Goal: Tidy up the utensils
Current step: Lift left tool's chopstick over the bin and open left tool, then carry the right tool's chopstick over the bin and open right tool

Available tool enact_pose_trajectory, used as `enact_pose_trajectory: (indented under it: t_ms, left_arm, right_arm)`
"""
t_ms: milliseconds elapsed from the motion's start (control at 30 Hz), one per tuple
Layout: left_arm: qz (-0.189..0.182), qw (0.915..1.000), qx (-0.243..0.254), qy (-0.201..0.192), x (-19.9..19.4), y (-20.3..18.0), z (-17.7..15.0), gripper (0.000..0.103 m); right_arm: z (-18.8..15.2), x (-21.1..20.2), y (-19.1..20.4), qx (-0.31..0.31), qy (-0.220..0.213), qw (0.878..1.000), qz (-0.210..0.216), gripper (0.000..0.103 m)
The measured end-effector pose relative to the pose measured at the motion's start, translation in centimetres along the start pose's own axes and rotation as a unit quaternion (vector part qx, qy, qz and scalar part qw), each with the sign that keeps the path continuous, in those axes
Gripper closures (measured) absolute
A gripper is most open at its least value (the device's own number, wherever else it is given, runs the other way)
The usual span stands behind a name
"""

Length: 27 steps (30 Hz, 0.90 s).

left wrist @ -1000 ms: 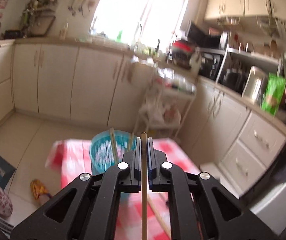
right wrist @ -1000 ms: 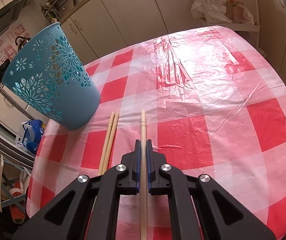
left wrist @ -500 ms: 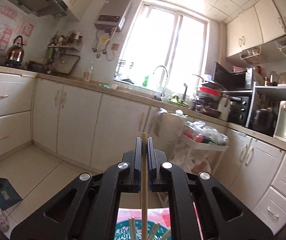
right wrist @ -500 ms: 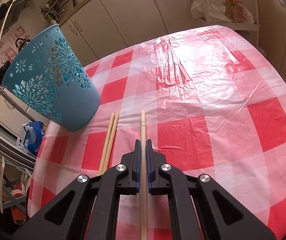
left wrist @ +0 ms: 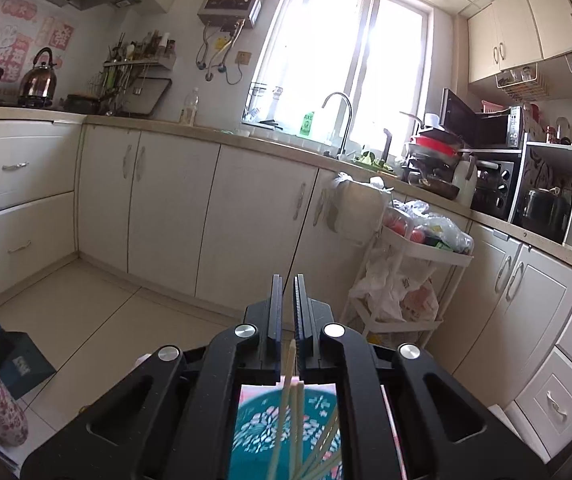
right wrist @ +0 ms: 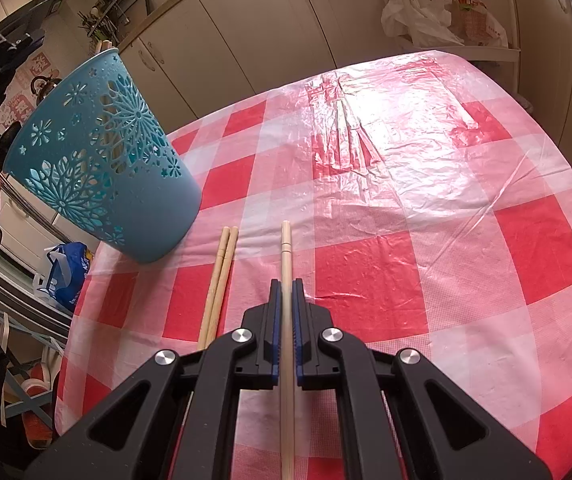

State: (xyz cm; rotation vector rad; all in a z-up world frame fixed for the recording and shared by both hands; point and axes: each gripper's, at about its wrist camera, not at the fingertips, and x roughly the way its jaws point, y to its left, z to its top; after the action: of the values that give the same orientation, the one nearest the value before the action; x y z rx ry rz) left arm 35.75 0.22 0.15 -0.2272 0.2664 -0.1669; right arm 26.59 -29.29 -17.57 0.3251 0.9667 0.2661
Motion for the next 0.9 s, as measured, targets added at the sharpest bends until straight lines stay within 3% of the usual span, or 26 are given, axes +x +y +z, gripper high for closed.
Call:
enact_pose_trajectory:
  t_ms: [100,200,233,367,567,733,900]
  left_arm:
    - [0.001,1.0,-0.002,0.005,-2.0,1.0,-1.1,0.091]
    - [0.016,0.9998,-0.013,0.0,-4.4,2.7,-2.3,0.064]
    - [0.025,0.9995,-0.018,-0.001,-5.4,3.4,-3.2,0.06]
    - [0.054,0.9982,-0.008,0.026,-7.4,5.1,-6.1,0.053]
    - [0.086,0.9898,0.032,0.109,-7.8,5.4,-11.6,0.031]
    - [0.074,0.9809,0.037,0.176,-6.5,5.0,-15.3,0.02]
    - [0.066,0.9748,0.045,0.208,-5.3,4.1,-17.6,0.014]
  right_arm:
    - [0.0,0.0,0.0,0.0,0.0,1.0,0.0,0.097]
    - [0.0,0.0,0.3,-0.008,0.001,1.0,-0.005,0.097]
    - [0.0,0.0,0.4,-0.013,0.001,1.0,-0.009,0.097]
    - [0.0,0.0,0.9,-0.026,0.002,0.999,-0.022,0.097]
    - [-0.1,0.0,1.4,-0.04,0.002,0.999,-0.034,0.095]
    - [-0.3,0.1,2.8,-0.076,0.003,0.996,-0.053,0.083]
    - [-0.5,0.3,3.6,-0.101,0.003,0.992,-0.081,0.085]
